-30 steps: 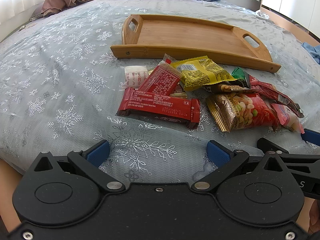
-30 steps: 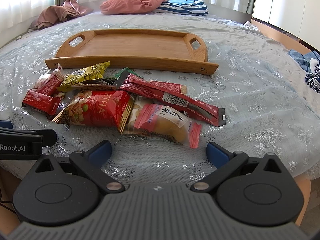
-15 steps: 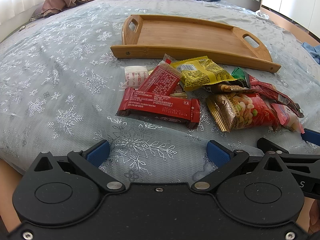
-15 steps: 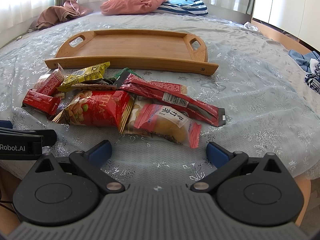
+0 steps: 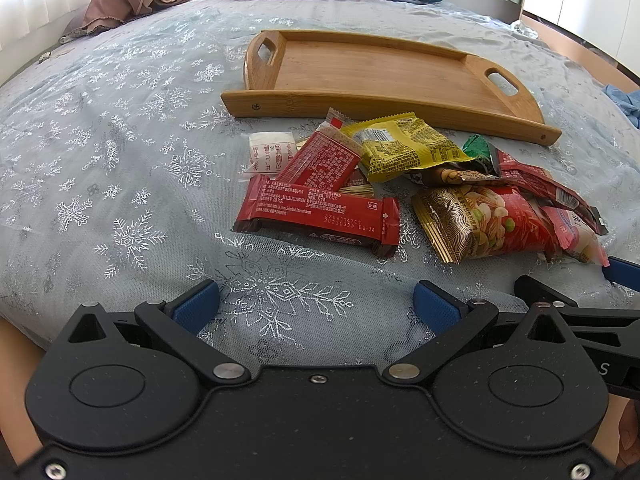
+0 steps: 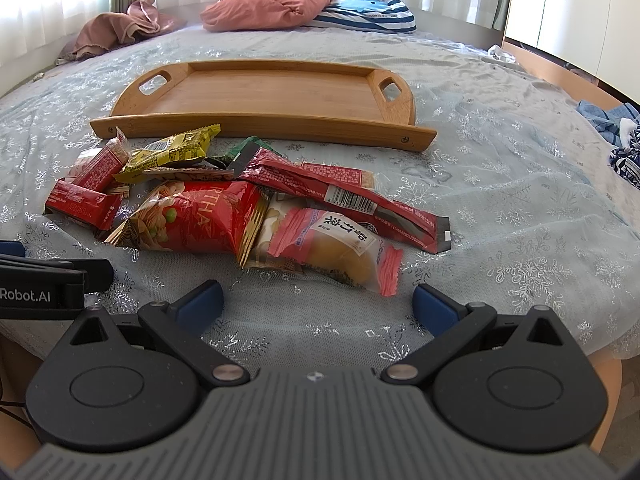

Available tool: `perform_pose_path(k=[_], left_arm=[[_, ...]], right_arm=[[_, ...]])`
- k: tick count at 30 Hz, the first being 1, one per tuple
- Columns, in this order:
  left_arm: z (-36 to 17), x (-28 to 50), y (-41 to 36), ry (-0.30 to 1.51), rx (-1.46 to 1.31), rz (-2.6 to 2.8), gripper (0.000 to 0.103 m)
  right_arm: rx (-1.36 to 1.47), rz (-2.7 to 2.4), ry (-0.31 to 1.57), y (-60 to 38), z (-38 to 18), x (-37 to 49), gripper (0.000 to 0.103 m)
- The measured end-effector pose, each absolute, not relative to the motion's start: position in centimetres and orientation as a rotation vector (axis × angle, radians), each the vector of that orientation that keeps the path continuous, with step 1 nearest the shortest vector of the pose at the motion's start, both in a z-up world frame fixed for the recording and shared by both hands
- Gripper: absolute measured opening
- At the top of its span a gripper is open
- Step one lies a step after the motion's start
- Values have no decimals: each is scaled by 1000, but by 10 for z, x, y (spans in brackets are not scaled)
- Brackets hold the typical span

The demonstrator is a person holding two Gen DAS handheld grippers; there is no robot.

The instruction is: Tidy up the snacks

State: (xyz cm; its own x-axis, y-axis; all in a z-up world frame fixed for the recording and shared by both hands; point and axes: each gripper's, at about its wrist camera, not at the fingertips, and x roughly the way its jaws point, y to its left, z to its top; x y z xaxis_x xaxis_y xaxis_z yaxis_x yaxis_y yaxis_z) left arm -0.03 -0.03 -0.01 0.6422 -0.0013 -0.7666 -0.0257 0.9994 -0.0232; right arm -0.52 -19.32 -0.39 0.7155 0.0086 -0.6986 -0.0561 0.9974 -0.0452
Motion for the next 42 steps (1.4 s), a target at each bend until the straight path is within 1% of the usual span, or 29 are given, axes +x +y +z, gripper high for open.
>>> perform_pose_path(k=[22,31,38,42], left_arm=[[2,1,-1,869,-22,13,103],[-2,-5,-1,809,-27,19,103],[4,-4,2,812,-57,30,103],[9,-7,10,789,-141,20,103]], right_arm=[[-79,31,752,-192,-4,-8,103],[-100,26,724,-189,-8,-10,103],[-62,50,697,-197,-1,-15,103],[-37,44,656,-202,2,-21,103]])
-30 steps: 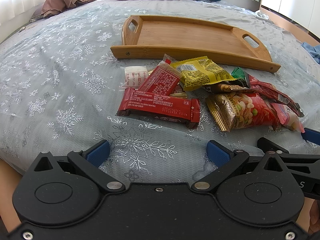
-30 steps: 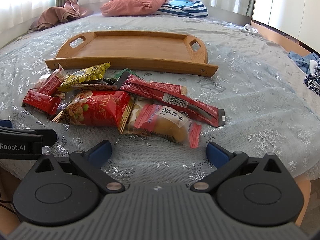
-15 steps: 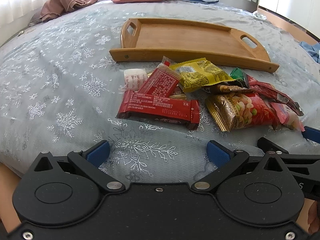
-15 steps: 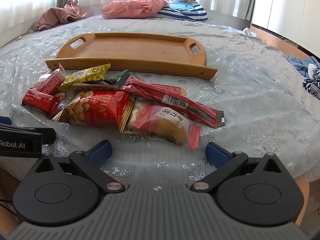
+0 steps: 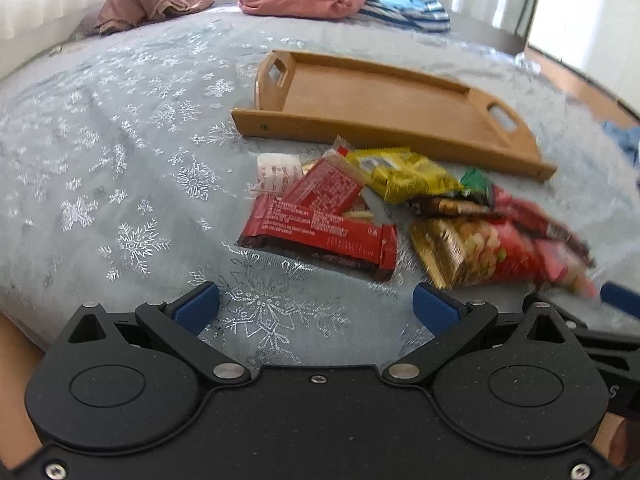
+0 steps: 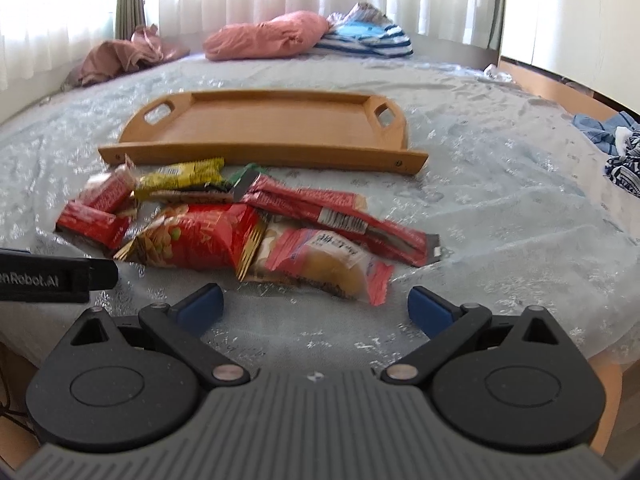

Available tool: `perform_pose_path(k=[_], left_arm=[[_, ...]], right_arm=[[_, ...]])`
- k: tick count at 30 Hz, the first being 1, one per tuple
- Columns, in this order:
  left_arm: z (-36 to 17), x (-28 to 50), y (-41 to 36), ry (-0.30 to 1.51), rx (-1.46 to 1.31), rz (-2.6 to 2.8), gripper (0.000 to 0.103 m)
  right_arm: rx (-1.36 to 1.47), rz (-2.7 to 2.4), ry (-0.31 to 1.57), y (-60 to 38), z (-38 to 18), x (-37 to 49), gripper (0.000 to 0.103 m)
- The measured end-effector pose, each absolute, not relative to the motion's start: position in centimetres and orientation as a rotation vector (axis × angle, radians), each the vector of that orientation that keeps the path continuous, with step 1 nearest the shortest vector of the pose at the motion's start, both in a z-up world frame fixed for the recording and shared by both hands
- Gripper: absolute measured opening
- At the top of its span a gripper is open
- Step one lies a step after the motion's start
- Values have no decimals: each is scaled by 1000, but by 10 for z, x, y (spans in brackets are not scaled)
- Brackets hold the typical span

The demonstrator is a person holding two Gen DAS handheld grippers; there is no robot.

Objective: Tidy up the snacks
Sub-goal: 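Lower the left tool onto the red-and-gold nut bag while the right tool reaches the pink candy packet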

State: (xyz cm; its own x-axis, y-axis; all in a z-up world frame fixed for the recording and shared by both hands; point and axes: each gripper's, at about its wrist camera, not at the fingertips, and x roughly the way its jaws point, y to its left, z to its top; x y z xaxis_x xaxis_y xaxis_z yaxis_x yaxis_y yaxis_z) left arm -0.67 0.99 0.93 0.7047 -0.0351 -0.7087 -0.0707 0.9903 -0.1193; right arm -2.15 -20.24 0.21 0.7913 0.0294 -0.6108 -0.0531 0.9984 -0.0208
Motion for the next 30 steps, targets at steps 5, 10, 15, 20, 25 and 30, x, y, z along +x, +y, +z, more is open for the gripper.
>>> perform_pose_path(k=[5,10,15,20,25,30], left_arm=[[16,-11,16,742,-215,-3,88],[21,-17,7,716,-187,-59,71],[27,-20,-6,692,-172,-139,68],[30,-18,-13,683,-172,-167,69],[32,-19,-16,669,-154,-177,78],[33,-16,-21,671,-139,-200,84]], right_arm=[[-34,27,590,-211,8,-25,96],[37,5,564,-223,12,-23,83],[45,6,556,-224,14,-20,75],[38,32,555,-222,11,-13,75],[42,58,566,-220,5,-3,75],[70,70,569,-221,2,2,74]])
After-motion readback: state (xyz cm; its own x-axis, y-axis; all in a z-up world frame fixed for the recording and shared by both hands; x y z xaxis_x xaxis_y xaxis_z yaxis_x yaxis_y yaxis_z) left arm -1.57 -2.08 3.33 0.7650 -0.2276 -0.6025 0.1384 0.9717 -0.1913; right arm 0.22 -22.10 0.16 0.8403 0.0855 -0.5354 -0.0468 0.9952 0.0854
